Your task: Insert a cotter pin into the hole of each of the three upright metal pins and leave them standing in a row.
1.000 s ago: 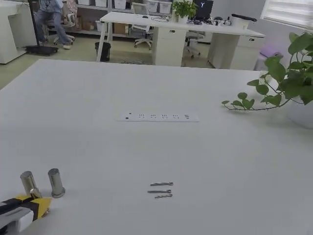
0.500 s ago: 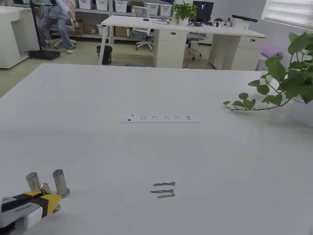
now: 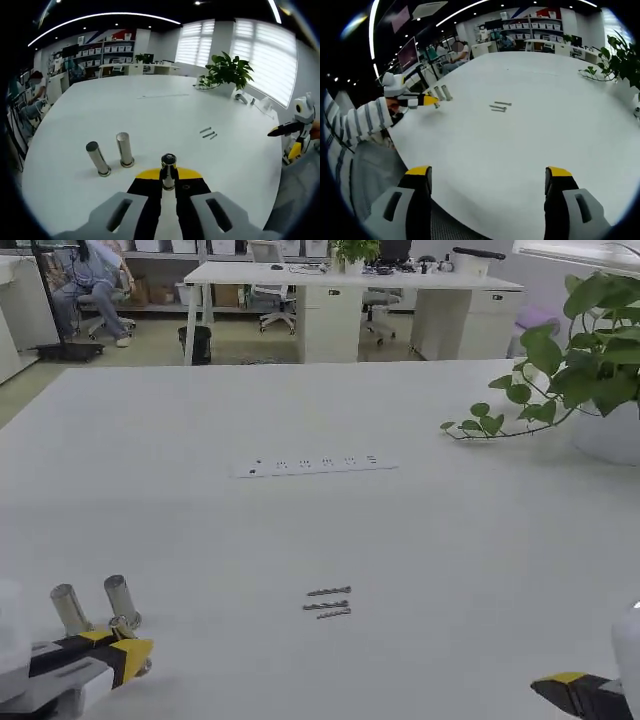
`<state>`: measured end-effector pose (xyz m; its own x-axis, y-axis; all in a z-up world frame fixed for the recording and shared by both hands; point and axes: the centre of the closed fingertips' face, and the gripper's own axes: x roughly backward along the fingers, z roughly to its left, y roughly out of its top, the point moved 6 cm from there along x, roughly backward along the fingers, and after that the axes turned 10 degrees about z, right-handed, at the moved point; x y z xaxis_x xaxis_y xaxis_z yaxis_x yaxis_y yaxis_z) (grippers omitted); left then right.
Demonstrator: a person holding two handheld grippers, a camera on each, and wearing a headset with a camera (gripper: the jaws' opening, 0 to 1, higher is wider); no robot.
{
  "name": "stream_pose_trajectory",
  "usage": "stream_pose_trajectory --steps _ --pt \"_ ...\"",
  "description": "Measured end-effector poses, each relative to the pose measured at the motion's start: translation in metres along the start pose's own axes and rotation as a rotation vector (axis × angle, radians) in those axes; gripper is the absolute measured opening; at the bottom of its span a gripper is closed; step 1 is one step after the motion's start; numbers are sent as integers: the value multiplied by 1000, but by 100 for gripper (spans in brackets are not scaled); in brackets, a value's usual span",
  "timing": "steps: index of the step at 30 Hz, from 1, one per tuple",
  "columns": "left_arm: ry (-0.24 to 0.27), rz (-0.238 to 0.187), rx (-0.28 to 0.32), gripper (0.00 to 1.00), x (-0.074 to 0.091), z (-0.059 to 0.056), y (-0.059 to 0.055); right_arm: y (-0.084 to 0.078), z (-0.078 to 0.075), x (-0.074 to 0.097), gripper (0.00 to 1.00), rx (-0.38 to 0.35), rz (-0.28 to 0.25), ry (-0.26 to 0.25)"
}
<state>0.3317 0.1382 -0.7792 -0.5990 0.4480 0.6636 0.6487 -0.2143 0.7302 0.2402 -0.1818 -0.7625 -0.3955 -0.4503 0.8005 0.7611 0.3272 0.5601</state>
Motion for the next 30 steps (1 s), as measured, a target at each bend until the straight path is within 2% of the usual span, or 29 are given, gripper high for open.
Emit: stream_pose_trajectory --steps 15,24,30 --pt "-42 13 -22 7 1 -24 -6 -6 -1 0 94 -13 -2 -10" --pt "-69 11 -14 7 -8 -37 -10 -4 2 -4 94 -11 1 -3" --pt "-80 8 -31 7 -13 -44 -12 -1 3 -6 94 -4 1 -3"
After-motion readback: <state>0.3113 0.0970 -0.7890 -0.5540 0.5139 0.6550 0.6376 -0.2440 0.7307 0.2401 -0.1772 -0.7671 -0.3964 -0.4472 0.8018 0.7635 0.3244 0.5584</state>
